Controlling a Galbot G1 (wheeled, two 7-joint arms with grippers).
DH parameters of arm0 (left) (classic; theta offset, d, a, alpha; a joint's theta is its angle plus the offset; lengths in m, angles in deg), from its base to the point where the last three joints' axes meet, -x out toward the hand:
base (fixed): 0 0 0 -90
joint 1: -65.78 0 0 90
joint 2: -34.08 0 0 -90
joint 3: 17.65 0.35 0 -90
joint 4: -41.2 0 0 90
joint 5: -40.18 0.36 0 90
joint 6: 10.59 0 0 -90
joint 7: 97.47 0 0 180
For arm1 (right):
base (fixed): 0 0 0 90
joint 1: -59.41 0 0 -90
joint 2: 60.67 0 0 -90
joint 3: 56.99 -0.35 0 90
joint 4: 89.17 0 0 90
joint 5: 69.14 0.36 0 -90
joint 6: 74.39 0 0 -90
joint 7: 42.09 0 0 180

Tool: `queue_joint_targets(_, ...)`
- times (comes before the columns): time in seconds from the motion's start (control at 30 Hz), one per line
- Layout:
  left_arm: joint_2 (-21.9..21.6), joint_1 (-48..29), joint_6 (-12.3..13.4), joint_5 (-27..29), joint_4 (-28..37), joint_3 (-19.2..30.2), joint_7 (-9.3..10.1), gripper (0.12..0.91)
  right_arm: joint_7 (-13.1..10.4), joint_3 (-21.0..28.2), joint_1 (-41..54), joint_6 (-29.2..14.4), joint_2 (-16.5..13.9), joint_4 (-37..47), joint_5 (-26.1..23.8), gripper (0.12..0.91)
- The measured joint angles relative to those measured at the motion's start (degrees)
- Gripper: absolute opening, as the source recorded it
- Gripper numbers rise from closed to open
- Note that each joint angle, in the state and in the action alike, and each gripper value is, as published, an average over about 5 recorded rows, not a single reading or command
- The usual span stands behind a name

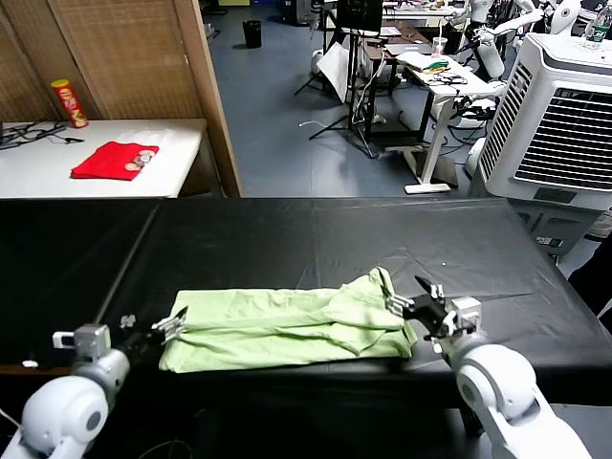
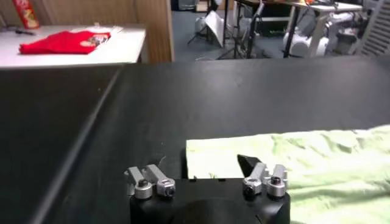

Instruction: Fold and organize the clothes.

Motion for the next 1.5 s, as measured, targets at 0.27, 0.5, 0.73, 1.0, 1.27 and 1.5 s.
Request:
queue_joint_targets(0.27, 1.46, -7.03, 0.45, -1.61, 6.91, 3.36, -0.31, 0.798, 1.16, 4.56, 6.66, -0.54, 2.23, 8.59, -1.94, 0.791)
queue_joint_targets(0.5, 2.08, -9.70, 0.48, -2.45, 11.51, 4.39, -1.00, 0.793, 1.63, 6.44, 8.75, -0.67, 3.78, 13.19, -2.95, 0.671)
queue_joint_targets(0.73, 2.70, -10.22, 0.71, -1.87, 13.94, 4.58, -1.68, 0.536, 2.50, 7.33, 9.78, -1.09, 4.85, 15.59, -4.20, 0.457)
queue_joint_targets(1.0, 3.24, -10.06, 2.66, -0.79, 14.24, 4.52, -2.01, 0.155, 0.67, 6.92, 8.89, -3.99, 6.52, 16.04, -6.56, 0.126)
queue_joint_targets(1.27, 4.69, -10.84, 6.83, 5.34, 15.62, 4.97, -1.84, 0.129, -2.09, 5.51, 6.92, -6.02, 8.93, 16.00, -8.51, 0.123)
queue_joint_targets(1.5, 4.94, -10.99, 7.50, 6.89, 15.32, 4.97, -3.11, 0.153, -1.30, 4.15, 4.75, -6.12, 9.13, 14.47, -8.47, 0.318)
